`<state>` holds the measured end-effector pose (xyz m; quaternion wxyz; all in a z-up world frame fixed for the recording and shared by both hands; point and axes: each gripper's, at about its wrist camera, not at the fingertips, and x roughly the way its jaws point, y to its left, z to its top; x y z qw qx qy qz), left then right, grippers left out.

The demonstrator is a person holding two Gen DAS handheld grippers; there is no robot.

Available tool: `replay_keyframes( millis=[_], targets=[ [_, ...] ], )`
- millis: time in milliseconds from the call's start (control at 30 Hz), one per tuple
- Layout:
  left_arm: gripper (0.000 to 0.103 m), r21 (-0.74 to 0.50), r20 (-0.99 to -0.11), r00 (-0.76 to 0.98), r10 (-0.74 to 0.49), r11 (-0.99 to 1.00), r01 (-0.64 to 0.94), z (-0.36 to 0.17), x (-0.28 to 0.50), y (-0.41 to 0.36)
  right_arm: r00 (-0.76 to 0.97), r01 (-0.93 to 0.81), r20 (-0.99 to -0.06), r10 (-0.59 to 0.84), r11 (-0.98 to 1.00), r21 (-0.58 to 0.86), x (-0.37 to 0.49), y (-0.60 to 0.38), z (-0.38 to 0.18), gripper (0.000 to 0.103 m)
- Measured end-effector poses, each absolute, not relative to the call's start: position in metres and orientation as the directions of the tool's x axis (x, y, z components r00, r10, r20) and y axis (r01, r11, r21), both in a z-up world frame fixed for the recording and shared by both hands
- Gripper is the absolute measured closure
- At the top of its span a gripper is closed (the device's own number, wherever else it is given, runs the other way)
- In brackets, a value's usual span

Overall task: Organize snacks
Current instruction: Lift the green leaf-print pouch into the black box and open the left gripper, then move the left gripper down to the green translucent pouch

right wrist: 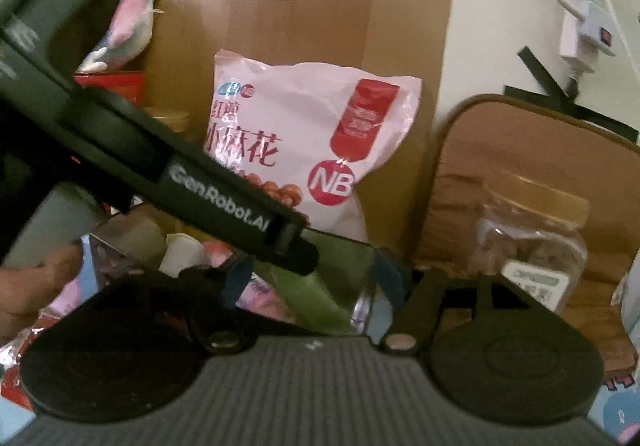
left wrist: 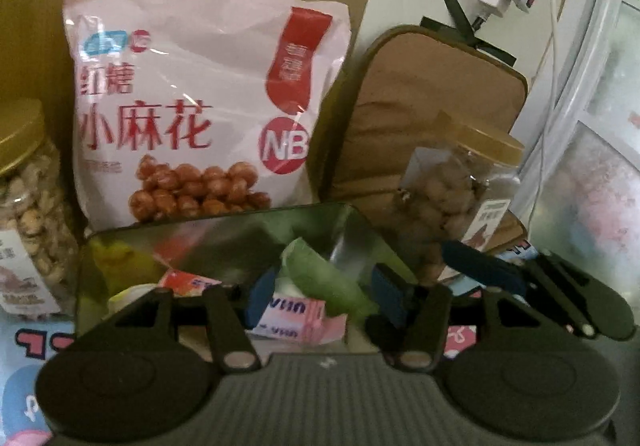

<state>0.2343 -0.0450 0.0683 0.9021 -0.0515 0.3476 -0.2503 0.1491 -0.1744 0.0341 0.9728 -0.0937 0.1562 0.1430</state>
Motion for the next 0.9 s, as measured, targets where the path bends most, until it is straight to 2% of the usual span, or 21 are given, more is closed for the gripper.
replay_keyframes(
  millis=[100,300,400,600,667,700,733,800,900],
  targets=[
    [0.048,-0.297,-0.570,0.644,-0.510,0.859,0.418,0.080,0.218,-0.026,0.916,-0.287,-0.320,0.243,0.953,-0.098,0.130,-0.183,0.033,0.033],
    [0.048,-0.328,-0.502,0.662,-0.557,0.831,0.449,0.097,0.151,0.024,0.882,-0.323,-0.332,0.335,0.942,0.093,0.089,-0.200,0.026,0.035],
    [0.048,-0.360,-0.499,0.657,-0.565,0.825,0.436,0.087,0.123,0.048,0.833,-0.344,-0.392,0.391,0.920,0.187,0.083,-0.198,0.013,0.049],
    [0.048,-0.398,-0.522,0.652,-0.550,0.833,0.384,0.062,0.080,0.078,0.753,-0.349,-0.503,0.425,0.905,0.242,0.084,-0.177,-0.008,0.052],
    [0.048,-0.413,-0.528,0.645,-0.552,0.831,0.373,0.054,0.071,0.083,0.742,-0.338,-0.531,0.409,0.912,0.231,0.079,-0.170,-0.012,0.061],
    [0.049,-0.426,-0.531,0.638,-0.558,0.826,0.368,0.051,0.067,0.085,0.747,-0.332,-0.532,0.400,0.917,0.222,0.074,-0.171,-0.012,0.079],
    [0.050,-0.434,-0.532,0.633,-0.562,0.823,0.366,0.048,0.063,0.087,0.746,-0.328,-0.535,0.396,0.918,0.221,0.069,-0.170,-0.011,0.084],
    [0.050,-0.442,-0.534,0.624,-0.570,0.818,0.369,0.043,0.057,0.088,0.742,-0.330,-0.534,0.405,0.914,0.236,0.060,-0.171,-0.011,0.090],
    [0.050,-0.449,-0.530,0.613,-0.586,0.807,0.383,0.041,0.051,0.083,0.753,-0.322,-0.519,0.405,0.914,0.246,0.038,-0.176,-0.010,0.090]
  ],
)
